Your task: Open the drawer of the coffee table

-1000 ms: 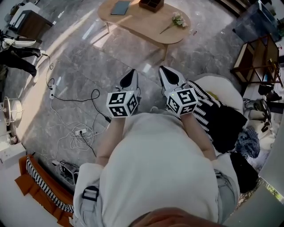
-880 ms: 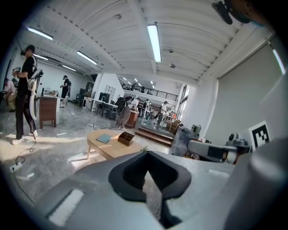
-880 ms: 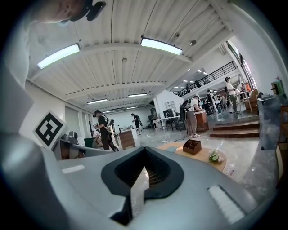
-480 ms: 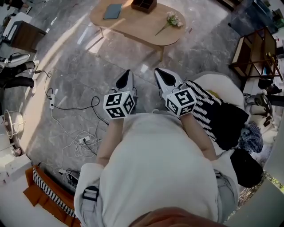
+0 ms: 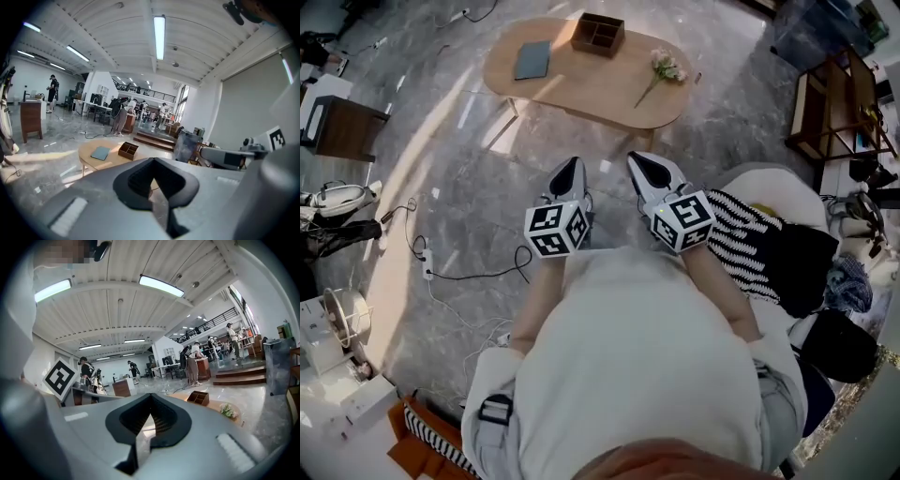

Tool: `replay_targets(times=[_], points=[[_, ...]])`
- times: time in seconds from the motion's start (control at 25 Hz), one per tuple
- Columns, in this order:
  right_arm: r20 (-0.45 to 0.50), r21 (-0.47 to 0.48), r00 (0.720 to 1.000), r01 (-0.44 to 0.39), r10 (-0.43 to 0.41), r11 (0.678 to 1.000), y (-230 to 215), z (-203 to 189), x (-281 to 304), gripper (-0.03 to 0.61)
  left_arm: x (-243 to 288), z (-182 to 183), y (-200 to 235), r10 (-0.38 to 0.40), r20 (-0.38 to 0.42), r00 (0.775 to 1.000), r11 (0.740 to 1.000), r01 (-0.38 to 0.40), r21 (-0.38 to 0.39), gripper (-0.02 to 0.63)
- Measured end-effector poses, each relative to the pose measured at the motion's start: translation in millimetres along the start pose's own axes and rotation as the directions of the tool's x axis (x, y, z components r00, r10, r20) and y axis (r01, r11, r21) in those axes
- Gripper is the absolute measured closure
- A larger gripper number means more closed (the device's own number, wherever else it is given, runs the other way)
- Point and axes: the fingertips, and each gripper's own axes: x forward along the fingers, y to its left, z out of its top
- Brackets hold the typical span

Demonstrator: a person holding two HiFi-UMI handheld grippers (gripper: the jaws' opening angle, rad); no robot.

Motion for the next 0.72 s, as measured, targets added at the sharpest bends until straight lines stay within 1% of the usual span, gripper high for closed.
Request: replay_targets(times=[0.24, 0.44, 0.72], points=[[0.008, 0.01, 0.998, 0.062, -0.063, 0.998, -1, 20, 70, 0.58, 30, 36, 57, -0.056, -0.022, 0.998, 0.998, 0.056, 0.017, 0.617], [0.034, 0.024, 0.99, 0.137, -0.138, 0.99, -9, 35, 121, 0.58, 54, 59, 99, -0.098, -0.044, 0.994, 0.994, 0.099, 0.042, 0.618], [0.037, 0.043, 0.972, 0.229, -0.231, 0.972, -21, 40, 174, 0.58, 89, 75, 152, -0.152, -0.092, 0.984, 0.985, 0.159, 0.063, 0.617]])
